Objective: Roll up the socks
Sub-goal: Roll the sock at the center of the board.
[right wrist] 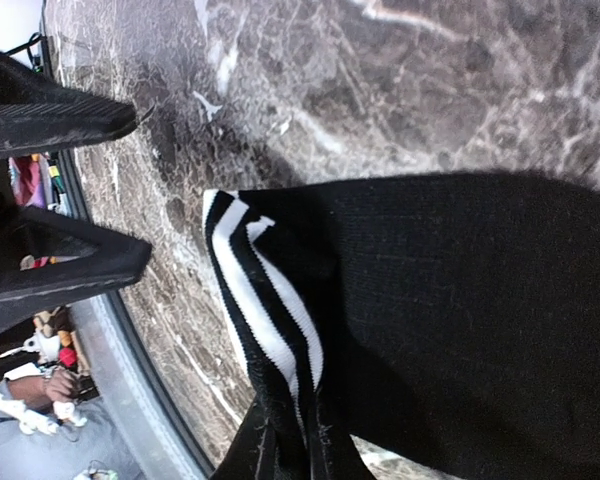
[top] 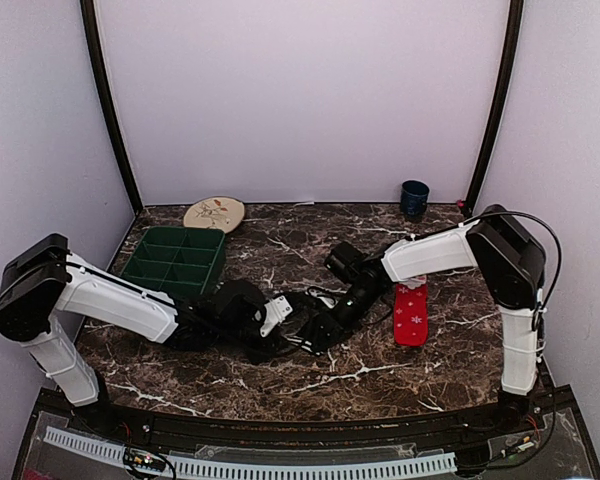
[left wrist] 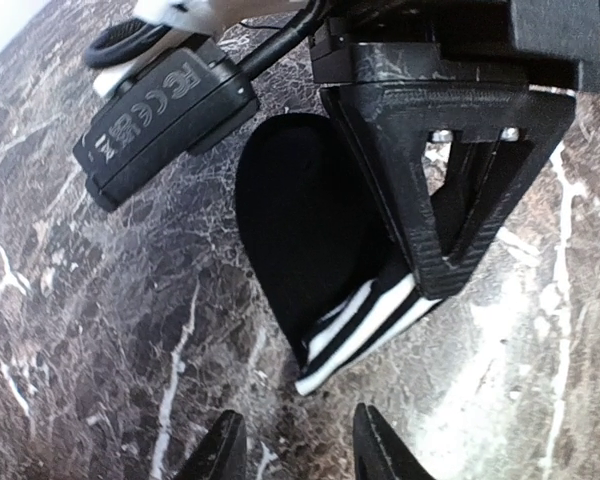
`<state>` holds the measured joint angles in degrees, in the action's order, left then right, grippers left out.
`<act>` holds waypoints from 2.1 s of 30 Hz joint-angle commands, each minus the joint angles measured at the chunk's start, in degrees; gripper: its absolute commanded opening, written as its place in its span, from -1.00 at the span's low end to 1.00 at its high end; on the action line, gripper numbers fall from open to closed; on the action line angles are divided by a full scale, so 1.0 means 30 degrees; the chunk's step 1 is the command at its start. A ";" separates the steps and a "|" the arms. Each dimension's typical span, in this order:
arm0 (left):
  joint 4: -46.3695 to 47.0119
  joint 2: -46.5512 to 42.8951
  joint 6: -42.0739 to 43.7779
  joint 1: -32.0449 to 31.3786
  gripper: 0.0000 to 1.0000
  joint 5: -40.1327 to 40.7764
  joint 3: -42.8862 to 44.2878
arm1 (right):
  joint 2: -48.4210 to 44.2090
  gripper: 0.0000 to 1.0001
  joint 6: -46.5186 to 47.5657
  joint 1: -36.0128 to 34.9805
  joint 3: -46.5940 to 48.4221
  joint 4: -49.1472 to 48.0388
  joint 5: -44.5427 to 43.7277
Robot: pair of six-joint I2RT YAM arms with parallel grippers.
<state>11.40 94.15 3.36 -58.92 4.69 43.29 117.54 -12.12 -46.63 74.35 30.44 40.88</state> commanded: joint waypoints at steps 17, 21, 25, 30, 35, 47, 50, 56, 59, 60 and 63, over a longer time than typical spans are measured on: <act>0.2603 0.0934 0.8735 -0.2478 -0.27 0.1010 -0.0017 | 0.0333 -0.81 -0.1150 0.0516 -0.0555 0.0831 0.3218; 0.2329 0.1116 0.9107 -0.2832 -0.28 0.0912 -0.0035 | 0.0117 -0.82 -0.1767 0.0530 -0.1664 -0.0189 0.3479; 0.2139 0.1220 0.9529 -0.3198 -0.28 0.0734 -0.0134 | -0.0079 -0.82 -0.2490 0.0515 -0.2622 -0.1454 0.3901; 0.1735 0.1474 1.0307 -0.3596 -0.28 0.0398 -0.0132 | -0.0119 -0.82 -0.3282 0.0515 -0.3300 -0.2457 0.4433; 0.1799 0.1885 1.1151 -0.3799 -0.28 0.0966 -0.0103 | -0.0096 -0.83 -0.3480 0.0517 -0.3486 -0.2669 0.4616; 0.2700 0.3170 1.2433 -0.3799 -0.27 0.2801 0.0501 | -0.0184 -0.84 -0.3498 0.0519 -0.3989 -0.2742 0.4815; 0.2433 0.3479 1.2554 -0.3799 -0.28 0.2779 0.0754 | -0.0184 -0.85 -0.3479 0.0537 -0.3938 -0.2693 0.4855; 0.1619 0.3627 1.2388 -0.3781 -0.39 0.2178 0.0807 | -0.0140 -0.85 -0.3354 0.0515 -0.3765 -0.2429 0.4956; 0.0898 0.3682 1.2181 -0.3795 -0.50 0.1790 0.0989 | -0.0185 -0.84 -0.3370 0.0531 -0.3753 -0.2454 0.4976; 0.0659 0.3725 1.2120 -0.3799 -0.55 0.1698 0.1059 | -0.0210 -0.84 -0.3372 0.0550 -0.3748 -0.2438 0.4983; 0.0015 0.3844 1.1850 -0.3799 -0.60 0.1491 0.1263 | -0.0237 -0.84 -0.3351 0.0548 -0.3781 -0.2453 0.5034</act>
<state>18.55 104.07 39.86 -70.04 10.79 46.35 117.84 -22.41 -45.32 63.51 21.85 57.04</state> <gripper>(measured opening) 0.208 0.080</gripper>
